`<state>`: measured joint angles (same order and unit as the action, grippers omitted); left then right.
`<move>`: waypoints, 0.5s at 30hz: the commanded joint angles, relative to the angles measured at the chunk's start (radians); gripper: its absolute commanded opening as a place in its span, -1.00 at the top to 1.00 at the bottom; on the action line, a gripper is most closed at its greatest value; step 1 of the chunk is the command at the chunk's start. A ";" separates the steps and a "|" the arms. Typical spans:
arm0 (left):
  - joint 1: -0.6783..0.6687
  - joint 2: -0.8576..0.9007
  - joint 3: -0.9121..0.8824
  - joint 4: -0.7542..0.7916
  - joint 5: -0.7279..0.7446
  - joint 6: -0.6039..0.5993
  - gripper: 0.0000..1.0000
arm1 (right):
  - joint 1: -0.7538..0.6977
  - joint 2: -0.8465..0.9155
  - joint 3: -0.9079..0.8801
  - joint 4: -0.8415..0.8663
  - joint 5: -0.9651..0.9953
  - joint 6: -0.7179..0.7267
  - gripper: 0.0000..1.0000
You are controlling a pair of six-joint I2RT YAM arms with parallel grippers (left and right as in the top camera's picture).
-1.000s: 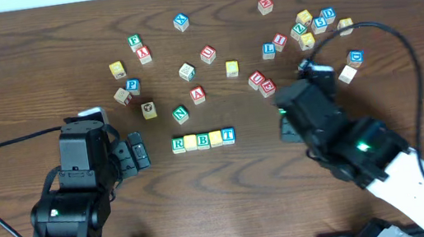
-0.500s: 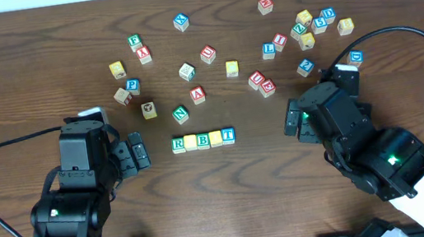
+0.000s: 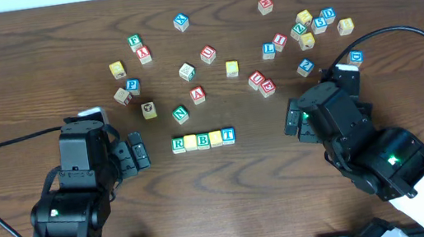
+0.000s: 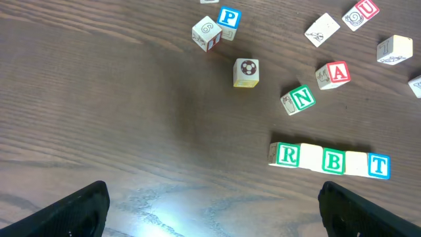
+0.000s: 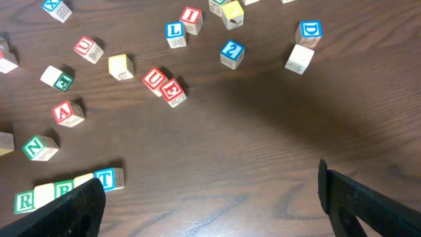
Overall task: Spell out ROBOT
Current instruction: 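Move the left gripper forward to the left end of the row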
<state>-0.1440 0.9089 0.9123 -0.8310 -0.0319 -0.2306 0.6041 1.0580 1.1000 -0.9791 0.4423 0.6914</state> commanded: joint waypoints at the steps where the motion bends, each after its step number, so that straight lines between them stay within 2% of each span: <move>1: 0.005 0.000 0.022 -0.002 -0.005 0.013 -1.00 | -0.008 -0.005 -0.002 -0.003 0.019 -0.013 -0.99; 15: 0.005 0.015 0.021 0.030 -0.005 0.012 -0.95 | -0.008 -0.005 -0.002 -0.003 0.019 -0.013 -0.99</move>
<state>-0.1440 0.9092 0.9123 -0.8043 -0.0319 -0.2298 0.6041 1.0580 1.1000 -0.9791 0.4423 0.6914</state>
